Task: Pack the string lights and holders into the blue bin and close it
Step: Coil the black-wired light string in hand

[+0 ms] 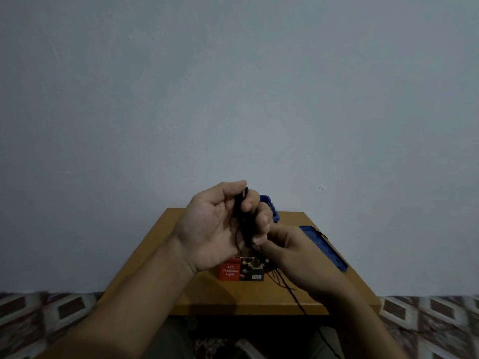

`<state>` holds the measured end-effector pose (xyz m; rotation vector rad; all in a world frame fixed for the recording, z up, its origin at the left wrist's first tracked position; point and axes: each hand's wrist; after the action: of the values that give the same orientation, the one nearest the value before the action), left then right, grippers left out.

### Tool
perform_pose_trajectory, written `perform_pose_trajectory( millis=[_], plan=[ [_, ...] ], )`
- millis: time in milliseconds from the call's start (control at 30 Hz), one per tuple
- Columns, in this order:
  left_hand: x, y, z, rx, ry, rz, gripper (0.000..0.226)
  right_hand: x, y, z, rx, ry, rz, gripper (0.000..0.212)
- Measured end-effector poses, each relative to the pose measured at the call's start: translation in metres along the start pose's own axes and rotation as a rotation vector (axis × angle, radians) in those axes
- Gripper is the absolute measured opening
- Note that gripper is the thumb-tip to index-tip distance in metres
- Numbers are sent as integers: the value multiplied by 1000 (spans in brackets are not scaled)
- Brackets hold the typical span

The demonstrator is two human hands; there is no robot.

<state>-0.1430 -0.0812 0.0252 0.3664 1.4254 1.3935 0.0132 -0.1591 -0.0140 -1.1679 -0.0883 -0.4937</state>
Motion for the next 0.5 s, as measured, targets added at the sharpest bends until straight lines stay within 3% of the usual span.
perform_pose_trajectory(
  millis=[233, 500],
  plan=[
    [-5, 2, -4, -49, 157, -32, 39, -5, 1, -4, 22, -73, 39, 4],
    [-9, 3, -4, -134, 292, -96, 39, -5, 2, -3, -93, -77, 26, 25]
  ],
)
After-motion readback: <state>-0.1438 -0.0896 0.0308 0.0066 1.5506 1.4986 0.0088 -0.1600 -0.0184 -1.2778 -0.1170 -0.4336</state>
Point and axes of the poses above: each hand's wrist, its own z-axis towards the middle knuckle, its own x-axis out of the back of the hand, y = z × x, and after that the axes turned 13 degrees about y, right-handed
